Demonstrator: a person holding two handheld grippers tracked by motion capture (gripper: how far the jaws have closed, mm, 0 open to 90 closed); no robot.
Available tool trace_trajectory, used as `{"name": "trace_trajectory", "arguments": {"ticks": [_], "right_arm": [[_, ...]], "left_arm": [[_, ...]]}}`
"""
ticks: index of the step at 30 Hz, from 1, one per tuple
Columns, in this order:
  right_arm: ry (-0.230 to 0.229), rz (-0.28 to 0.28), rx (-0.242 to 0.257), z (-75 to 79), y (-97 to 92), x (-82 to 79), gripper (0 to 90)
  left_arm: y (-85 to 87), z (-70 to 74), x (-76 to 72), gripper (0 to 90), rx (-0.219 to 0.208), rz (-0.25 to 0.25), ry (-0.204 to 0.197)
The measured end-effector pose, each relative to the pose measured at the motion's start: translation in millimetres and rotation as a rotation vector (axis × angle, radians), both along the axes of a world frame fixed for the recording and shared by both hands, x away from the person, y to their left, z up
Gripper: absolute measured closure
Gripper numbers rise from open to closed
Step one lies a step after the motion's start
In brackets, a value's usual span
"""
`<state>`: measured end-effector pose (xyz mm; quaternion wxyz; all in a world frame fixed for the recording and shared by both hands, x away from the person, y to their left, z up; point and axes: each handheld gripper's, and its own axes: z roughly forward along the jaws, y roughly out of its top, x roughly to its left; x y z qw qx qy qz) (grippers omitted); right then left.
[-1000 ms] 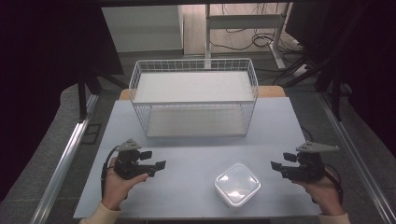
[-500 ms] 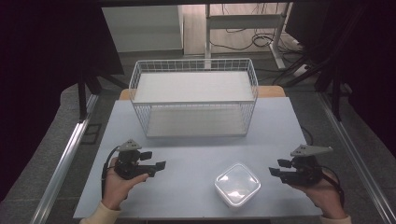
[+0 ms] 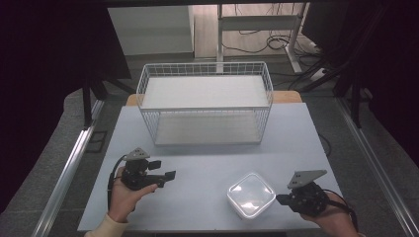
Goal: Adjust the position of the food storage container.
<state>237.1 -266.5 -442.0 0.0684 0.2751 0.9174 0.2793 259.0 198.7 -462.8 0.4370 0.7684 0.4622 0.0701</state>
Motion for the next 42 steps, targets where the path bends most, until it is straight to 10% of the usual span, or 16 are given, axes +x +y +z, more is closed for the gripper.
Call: {"name": "trace_trajectory", "arguments": {"ticks": [23,42], "right_arm": [[0.076,0.182,-0.075,-19.9,40.9,-16.1,89.5],[-0.037,0.050,-0.001,-31.9,90.6,-0.7,89.3]], "left_arm": [[-0.7,-2.6,0.7,25.1,0.003,-0.003,0.003],[-0.6,-4.6,2.1,24.9,0.007,0.001,0.009]]}}
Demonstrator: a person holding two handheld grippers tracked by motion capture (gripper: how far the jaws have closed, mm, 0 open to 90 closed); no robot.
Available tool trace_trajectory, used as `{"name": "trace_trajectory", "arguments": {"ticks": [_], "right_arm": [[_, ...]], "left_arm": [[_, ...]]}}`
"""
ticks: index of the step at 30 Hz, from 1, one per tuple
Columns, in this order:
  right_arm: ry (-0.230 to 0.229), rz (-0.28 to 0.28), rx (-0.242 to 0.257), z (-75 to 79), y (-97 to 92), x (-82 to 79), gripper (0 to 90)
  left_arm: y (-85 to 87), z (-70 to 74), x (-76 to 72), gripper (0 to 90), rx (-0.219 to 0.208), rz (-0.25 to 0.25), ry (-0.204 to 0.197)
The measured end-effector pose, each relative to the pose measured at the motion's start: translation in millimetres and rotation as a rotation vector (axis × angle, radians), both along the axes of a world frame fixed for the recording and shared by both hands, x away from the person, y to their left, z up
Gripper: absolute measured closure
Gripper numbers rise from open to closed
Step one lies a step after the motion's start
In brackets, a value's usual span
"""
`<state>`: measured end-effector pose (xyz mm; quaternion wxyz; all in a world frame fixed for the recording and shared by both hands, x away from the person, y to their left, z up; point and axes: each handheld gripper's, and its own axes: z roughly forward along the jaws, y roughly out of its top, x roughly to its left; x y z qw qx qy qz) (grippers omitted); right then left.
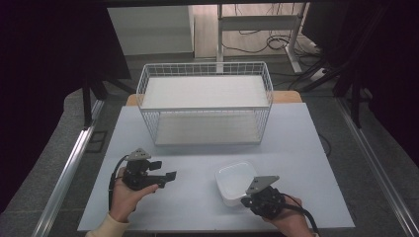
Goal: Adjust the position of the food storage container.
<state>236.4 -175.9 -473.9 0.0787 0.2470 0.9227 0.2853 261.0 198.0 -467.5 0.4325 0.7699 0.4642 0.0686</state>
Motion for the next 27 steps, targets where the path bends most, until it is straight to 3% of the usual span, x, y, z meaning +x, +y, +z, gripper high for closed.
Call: {"name": "trace_trajectory", "arguments": {"ticks": [8,19,22,27], "right_arm": [[0.005,-0.037,0.017,-8.0,14.1,12.4,89.4],[0.003,-0.044,0.040,-9.7,26.3,24.3,89.4],[0.000,-0.014,0.073,-1.2,23.4,17.4,89.4],[-0.024,-0.019,0.130,20.8,11.4,15.9,89.3]], "left_arm": [[0.3,-1.3,1.0,24.9,0.005,-0.002,0.004],[2.3,-1.7,1.0,24.8,0.000,0.008,0.006],[1.5,-1.9,0.7,24.9,0.003,0.005,0.007],[-0.1,-2.1,0.2,24.8,0.005,0.001,0.007]]}}
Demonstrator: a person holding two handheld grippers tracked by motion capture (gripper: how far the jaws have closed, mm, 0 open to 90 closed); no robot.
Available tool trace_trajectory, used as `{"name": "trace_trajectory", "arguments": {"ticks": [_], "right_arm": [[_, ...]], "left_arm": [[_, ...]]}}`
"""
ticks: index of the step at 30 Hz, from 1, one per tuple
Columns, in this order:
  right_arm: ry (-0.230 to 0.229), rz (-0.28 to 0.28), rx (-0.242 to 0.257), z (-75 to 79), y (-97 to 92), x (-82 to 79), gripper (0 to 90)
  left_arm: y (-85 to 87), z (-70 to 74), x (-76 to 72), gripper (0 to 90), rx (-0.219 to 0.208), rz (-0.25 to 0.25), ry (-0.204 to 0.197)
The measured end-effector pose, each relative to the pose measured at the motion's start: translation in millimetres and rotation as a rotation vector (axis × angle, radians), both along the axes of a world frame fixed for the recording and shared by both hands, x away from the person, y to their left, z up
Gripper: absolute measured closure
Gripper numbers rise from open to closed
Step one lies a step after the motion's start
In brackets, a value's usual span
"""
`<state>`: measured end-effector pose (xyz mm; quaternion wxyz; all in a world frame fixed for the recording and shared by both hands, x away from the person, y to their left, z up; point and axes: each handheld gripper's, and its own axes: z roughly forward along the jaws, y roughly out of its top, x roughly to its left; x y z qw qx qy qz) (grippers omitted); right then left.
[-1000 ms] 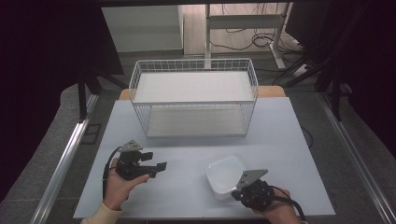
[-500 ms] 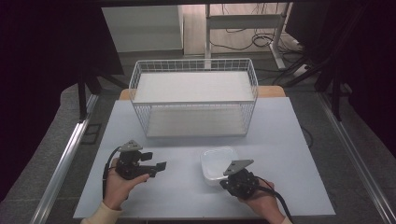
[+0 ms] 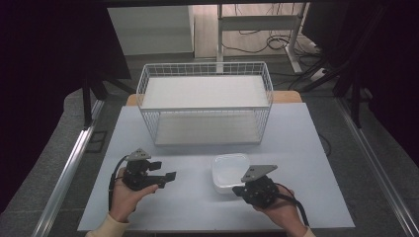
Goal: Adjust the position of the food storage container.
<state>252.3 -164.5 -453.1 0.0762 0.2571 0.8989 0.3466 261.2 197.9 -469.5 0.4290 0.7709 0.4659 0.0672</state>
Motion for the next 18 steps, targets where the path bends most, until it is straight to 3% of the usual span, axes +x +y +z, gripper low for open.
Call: {"name": "trace_trajectory", "arguments": {"ticks": [6,10,13,18], "right_arm": [[-0.013,-0.014,0.021,9.0,-7.8,3.9,89.3],[-0.044,-0.046,0.042,22.8,-17.0,21.3,89.4],[-0.062,-0.078,0.046,28.0,-22.4,45.5,89.4],[-0.069,-0.099,0.005,25.2,-19.2,89.4,89.5]], "left_arm": [[-0.2,-0.4,0.4,24.9,0.002,-0.001,0.001],[-1.3,0.3,0.0,24.9,0.001,-0.002,-0.001],[-1.1,1.7,-0.3,24.8,-0.002,-0.003,-0.007],[-0.6,0.8,0.0,24.8,-0.004,0.000,-0.002]]}}
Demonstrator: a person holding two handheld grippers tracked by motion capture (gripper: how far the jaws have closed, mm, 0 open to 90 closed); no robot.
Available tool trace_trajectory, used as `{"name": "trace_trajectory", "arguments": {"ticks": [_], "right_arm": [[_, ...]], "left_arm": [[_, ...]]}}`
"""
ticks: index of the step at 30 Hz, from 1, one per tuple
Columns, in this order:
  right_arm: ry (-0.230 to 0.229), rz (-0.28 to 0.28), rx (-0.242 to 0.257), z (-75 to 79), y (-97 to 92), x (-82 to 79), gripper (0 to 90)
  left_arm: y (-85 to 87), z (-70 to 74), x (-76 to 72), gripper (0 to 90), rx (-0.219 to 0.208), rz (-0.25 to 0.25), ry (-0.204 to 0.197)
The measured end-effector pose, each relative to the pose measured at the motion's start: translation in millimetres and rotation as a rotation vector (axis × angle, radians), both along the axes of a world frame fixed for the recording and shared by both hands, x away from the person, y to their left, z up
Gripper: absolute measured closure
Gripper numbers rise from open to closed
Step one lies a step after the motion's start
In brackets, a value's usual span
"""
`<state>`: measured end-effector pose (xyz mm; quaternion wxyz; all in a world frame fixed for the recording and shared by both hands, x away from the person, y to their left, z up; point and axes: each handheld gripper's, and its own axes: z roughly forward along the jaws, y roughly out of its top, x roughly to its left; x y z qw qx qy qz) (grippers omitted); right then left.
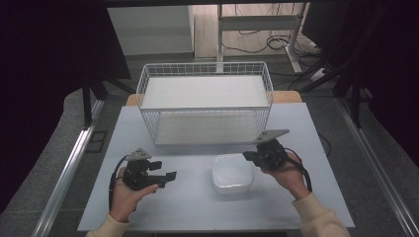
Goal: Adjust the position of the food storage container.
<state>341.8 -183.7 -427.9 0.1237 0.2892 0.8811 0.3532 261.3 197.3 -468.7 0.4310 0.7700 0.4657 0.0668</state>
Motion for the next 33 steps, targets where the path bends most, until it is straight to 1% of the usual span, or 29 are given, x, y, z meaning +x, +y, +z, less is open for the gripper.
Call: {"name": "trace_trajectory", "arguments": {"ticks": [1,2,3,4,5,6,7,9,10,11,14,17,19,21,23,27,31,33], "right_arm": [[0.000,0.000,0.000,0.0,0.0,0.0,89.5],[0.001,0.005,-0.036,-3.6,5.3,13.6,89.5],[0.001,0.005,-0.036,-3.6,5.3,13.6,89.5],[0.001,0.005,-0.055,-5.7,8.0,19.4,89.5],[0.005,0.012,-0.075,-10.7,11.9,29.9,89.5],[0.005,0.012,-0.075,-10.7,11.9,29.9,89.5],[-0.007,0.020,-0.121,-16.0,15.9,37.5,89.5],[0.010,0.019,-0.133,-20.1,17.8,43.1,89.5],[0.010,0.019,-0.133,-20.1,17.8,43.1,89.5],[0.012,0.029,-0.155,-25.3,19.4,49.1,89.5],[0.024,0.039,-0.169,-29.7,19.3,52.2,89.6],[0.032,0.051,-0.188,-31.7,19.3,51.7,89.6],[0.023,0.058,-0.184,-29.8,17.1,48.8,89.6],[0.021,0.061,-0.189,-28.1,16.3,46.1,89.7],[0.020,0.063,-0.204,-27.0,15.9,42.9,89.7],[0.017,0.066,-0.205,-26.8,14.4,40.3,89.7],[0.018,0.061,-0.213,-29.0,15.4,43.6,89.7],[0.028,0.058,-0.216,-31.7,14.3,47.4,89.7]], "left_arm": [[0.0,-0.4,0.1,24.8,0.000,-0.001,0.002],[0.0,-0.9,0.3,24.8,0.003,-0.003,0.001],[0.0,-0.9,0.3,24.8,0.003,-0.003,0.001],[-0.1,-1.0,0.2,24.8,0.003,-0.004,0.002],[-0.2,-1.2,0.1,24.8,0.003,-0.004,0.002],[-0.2,-1.3,0.0,24.8,0.003,-0.005,0.002],[-0.5,-1.9,0.1,24.9,0.004,-0.005,0.004],[-0.9,-2.8,0.3,24.8,0.007,-0.009,0.007],[-0.9,-2.8,0.3,24.8,0.007,-0.009,0.007],[-1.1,-3.1,0.4,24.9,0.008,-0.010,0.008],[-0.5,-2.6,0.1,24.9,0.007,-0.009,0.008],[-0.6,-2.7,0.1,24.9,0.007,-0.009,0.008],[-0.9,-2.8,0.0,24.9,0.009,-0.010,0.007],[-1.3,-2.8,0.1,24.9,0.006,-0.008,0.007],[-1.6,-3.0,0.1,24.9,0.006,-0.008,0.007],[-2.1,-3.5,0.5,24.9,0.009,-0.009,0.009],[-3.1,-3.9,0.5,24.9,0.011,-0.010,0.010],[-3.3,-3.7,0.1,24.9,0.011,-0.011,0.009]]}}
